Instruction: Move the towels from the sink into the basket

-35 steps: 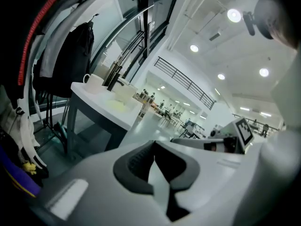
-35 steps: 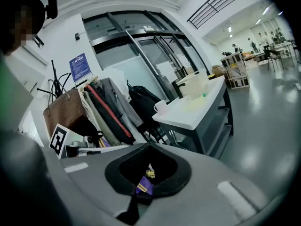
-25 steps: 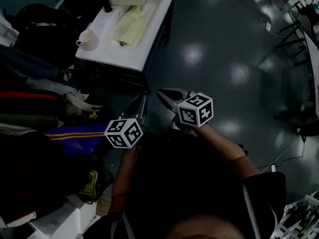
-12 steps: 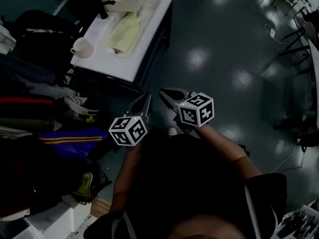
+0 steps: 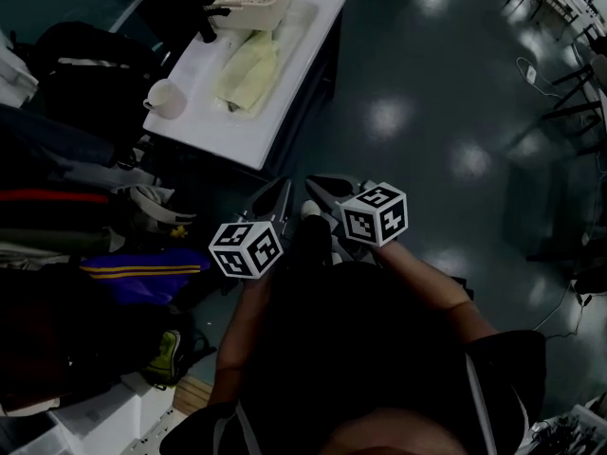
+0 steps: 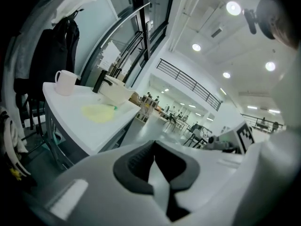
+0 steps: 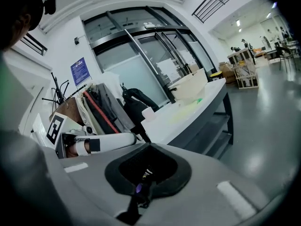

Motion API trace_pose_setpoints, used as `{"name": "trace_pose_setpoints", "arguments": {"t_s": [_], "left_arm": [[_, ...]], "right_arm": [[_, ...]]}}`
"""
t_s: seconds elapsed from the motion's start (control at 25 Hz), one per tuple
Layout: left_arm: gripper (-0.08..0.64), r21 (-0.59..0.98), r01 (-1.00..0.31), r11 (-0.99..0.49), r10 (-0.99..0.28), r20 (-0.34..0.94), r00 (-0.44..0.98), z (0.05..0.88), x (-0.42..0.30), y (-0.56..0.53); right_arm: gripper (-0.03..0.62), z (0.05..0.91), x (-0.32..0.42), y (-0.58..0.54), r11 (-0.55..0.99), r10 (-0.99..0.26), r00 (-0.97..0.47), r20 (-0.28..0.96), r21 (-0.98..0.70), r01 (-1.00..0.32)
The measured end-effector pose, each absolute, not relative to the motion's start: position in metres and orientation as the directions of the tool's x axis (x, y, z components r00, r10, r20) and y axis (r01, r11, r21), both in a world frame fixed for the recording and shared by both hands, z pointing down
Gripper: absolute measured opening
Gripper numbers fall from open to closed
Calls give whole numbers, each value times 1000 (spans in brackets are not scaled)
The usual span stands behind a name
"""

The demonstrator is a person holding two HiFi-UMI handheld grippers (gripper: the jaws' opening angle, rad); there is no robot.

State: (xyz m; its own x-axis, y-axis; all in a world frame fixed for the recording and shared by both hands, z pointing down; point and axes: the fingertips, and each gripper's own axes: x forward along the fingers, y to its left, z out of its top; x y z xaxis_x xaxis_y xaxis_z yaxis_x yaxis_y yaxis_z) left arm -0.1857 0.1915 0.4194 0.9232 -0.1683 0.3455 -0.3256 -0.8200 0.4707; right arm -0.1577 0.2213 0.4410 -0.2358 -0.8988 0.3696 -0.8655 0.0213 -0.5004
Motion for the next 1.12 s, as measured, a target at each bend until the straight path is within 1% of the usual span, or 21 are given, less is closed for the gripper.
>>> {"name": "trace_pose_setpoints", "arguments": {"t_s": [0.36,0.6,1.12], "left_arm": [[8,493,-302,-816,-163,306,938,413,-137,139],[8,488,-312,-815,-170,314,934,413,-110,101],[8,505,-348,-790,-196,329,924,419,-87,33]], "right_arm": [[-1,443,-109,177,-7,-893,-211,397,-481,-876],[-1,444,-82,139,0,-885,-223,409,-479,-878],[-2,448,-62,64,57,-845,-291,449,-464,-884]]}}
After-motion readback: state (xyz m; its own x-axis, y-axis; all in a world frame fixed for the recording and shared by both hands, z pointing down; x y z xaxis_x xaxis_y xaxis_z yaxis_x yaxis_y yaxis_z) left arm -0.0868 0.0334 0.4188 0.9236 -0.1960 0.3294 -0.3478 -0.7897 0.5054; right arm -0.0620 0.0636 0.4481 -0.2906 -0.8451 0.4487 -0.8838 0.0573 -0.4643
